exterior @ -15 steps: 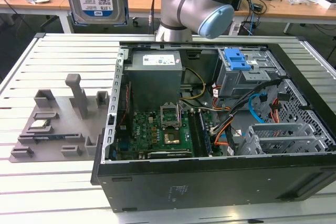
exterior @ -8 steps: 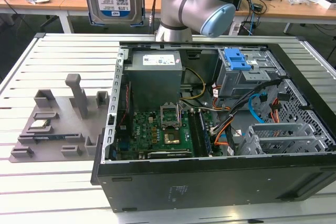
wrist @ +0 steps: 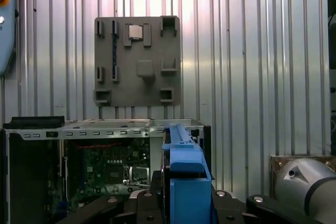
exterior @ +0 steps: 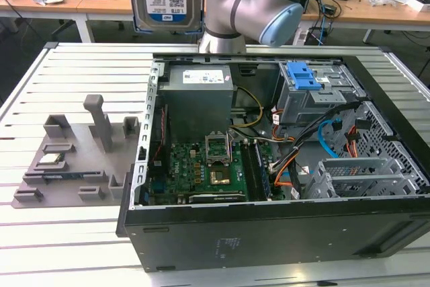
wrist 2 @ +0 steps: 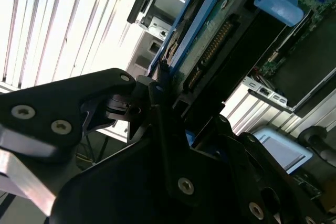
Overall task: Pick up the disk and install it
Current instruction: 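Pick up the disk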
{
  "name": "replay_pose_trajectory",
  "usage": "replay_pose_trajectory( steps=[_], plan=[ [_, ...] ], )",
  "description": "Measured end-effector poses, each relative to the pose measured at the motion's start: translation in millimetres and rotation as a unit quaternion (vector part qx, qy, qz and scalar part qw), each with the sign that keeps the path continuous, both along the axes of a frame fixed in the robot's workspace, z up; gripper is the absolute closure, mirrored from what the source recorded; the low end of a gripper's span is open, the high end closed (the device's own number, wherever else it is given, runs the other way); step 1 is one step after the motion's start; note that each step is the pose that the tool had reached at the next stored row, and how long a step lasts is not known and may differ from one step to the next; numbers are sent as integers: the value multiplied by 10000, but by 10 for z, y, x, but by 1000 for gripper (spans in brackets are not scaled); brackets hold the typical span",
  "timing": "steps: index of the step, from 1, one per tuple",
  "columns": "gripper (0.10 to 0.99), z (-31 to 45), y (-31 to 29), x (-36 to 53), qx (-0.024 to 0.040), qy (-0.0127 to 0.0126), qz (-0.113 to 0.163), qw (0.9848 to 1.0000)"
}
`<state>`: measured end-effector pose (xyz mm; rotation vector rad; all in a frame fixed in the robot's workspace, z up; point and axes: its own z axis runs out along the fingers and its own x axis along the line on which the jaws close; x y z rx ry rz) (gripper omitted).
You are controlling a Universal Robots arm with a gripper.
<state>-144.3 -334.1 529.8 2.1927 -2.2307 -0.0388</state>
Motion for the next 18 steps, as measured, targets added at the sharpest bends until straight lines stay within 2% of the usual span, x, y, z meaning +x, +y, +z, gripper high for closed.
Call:
replay_pose_trajectory(
  steps=[4,7,18],
  plan=[
    [722,0,0,133,0,3,0,10000],
    [722,0,2,286,0,6,0,10000],
    [722,0,5,576,0,7,1,10000]
  ],
)
